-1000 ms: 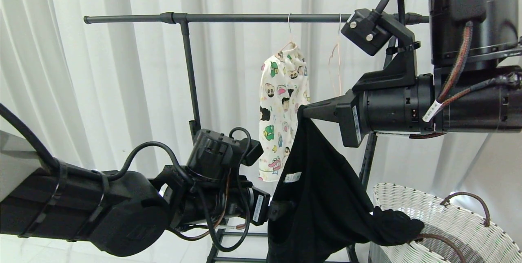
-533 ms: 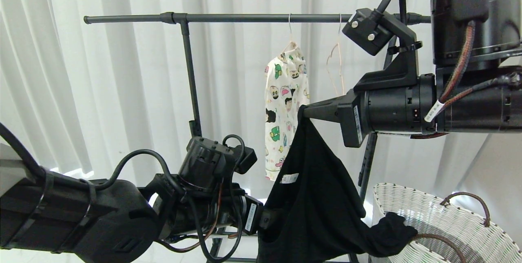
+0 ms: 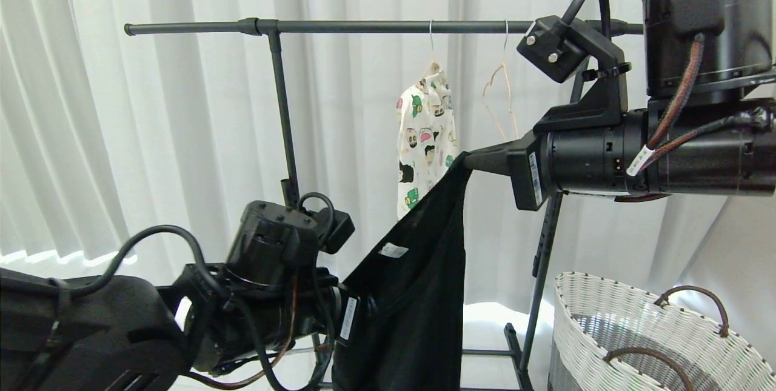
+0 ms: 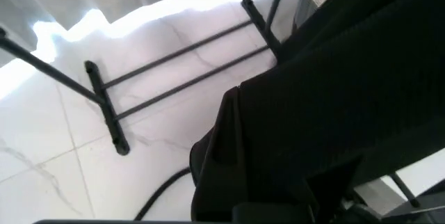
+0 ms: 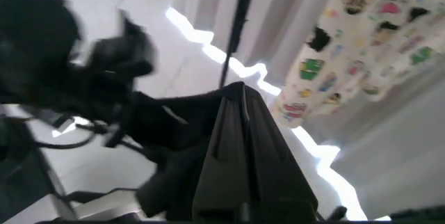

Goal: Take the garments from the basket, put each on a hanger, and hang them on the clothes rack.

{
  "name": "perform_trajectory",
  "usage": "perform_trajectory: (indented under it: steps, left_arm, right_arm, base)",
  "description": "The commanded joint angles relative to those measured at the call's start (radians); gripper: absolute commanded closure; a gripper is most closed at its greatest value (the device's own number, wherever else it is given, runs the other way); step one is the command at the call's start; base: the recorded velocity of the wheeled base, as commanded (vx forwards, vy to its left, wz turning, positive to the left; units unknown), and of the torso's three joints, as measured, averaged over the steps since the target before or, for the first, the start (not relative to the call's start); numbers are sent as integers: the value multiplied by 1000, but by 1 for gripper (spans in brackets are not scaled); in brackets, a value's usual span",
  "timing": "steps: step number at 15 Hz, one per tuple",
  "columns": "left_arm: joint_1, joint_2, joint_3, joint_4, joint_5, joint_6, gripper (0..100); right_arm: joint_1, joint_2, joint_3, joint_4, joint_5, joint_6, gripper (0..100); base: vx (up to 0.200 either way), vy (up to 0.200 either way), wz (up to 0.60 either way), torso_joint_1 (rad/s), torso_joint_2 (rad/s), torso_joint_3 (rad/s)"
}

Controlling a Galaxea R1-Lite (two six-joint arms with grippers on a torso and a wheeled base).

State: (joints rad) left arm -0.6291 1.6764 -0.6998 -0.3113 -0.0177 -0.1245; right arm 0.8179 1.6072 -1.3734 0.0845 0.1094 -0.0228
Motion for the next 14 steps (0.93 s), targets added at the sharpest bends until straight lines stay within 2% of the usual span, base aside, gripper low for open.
perform_trajectory:
  steps: [1,3,4,5,7,8,10,14]
  left_arm:
    - [71,-184,5,1,4,35,100]
    - [126,-248,-33,14,-10,100,100]
    - [186,-282,-124,84,-38,180,100]
    - [218,-296,-218,190,-82,217,100]
    - [236,-300,-438,437,-146,236,100]
    - [232,-293,-552,546,-153,238,100]
    - [200,-270,-707,704,-156,278,100]
    - [80,-262,-860,903,-156,413,100]
  right_arm:
    - [-20,-3,2,1,-13,0,100]
    - [-29,-4,4,1,-31,0,100]
    - [-31,-12,2,1,-56,0,100]
    - [-31,-23,5,3,-65,-2,100]
    - [-31,-59,22,5,-88,-3,100]
    - [-29,-87,36,11,-106,-3,100]
    - [-28,-151,45,66,-122,-5,100]
    - [-29,-208,-18,115,-125,-32,100]
  base:
    - [0,0,0,0,0,0]
    - [0,0,0,0,0,0]
    - [0,0,0,0,0,0]
    - [0,0,0,0,0,0]
    - [0,0,0,0,0,0]
    - [0,0,0,0,0,0]
    - [0,0,0,0,0,0]
    - [0,0,0,0,0,0]
